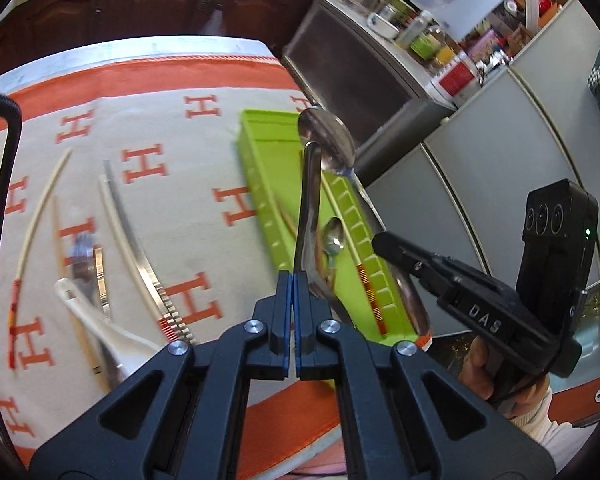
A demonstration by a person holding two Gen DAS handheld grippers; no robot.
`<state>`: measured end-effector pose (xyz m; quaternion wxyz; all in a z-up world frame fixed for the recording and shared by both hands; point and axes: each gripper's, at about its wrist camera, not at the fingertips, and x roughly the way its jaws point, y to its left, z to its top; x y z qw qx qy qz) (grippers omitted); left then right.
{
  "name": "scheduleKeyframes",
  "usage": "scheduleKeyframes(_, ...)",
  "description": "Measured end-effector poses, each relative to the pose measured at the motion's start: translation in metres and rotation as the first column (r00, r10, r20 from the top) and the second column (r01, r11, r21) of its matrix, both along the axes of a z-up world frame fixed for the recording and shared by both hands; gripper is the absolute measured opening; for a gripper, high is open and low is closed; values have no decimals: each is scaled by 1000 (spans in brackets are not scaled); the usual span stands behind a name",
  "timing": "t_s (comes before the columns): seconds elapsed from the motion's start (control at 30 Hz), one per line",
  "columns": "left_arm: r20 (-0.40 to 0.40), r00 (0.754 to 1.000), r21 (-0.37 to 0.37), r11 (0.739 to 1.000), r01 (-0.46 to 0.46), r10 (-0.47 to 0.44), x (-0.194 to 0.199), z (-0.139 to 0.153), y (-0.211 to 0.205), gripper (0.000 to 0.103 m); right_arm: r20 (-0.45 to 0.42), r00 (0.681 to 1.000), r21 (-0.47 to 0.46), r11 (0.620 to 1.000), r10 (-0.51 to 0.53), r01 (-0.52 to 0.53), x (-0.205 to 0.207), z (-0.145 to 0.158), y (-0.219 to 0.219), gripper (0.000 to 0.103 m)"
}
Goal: Organize utensils
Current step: 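Carry both spoons into the green tray and open both grippers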
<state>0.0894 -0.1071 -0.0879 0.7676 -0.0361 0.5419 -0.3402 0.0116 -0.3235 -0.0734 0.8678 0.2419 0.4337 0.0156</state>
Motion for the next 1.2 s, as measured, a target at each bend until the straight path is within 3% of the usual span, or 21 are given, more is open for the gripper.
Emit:
scheduleKeyframes(0.2, -10, 999, 86, 996, 35, -35, 6, -28, -50, 0, -60, 998, 25, 999, -34, 36, -9, -28, -29, 2)
scheduleKeyframes(0.4, -25, 999, 154, 987, 43, -39, 10, -49, -71, 0, -91, 995, 53, 998, -28, 33, 6, -58, -29, 2)
scheduleKeyframes(0.63, 3, 999, 162, 986, 34, -35, 5, -39, -67, 1, -129, 992, 77, 997, 16, -6, 31, -83, -19, 2)
scheduleKeyframes(0.93, -7, 1000, 176, 984, 27, -27, 1, -33, -56, 1, -166, 986, 85, 996, 30, -16, 43, -89, -11, 3)
scheduleKeyframes(1.07, -3, 1000, 171, 985, 13, -12, -4, -30, -43, 19, -190, 981, 88, 996, 28, -11, 42, -88, -7, 5)
scheduleKeyframes(1.13, 4, 1000, 162, 987, -9, 8, -6, -26, -33, 37, -183, 983, 107, 994, 32, -13, 42, -86, -6, 11)
scheduleKeyframes(1.2, 7, 999, 143, 989, -32, 32, -8, -22, -20, 39, -175, 984, 121, 993, 39, -18, 38, -82, -5, 12)
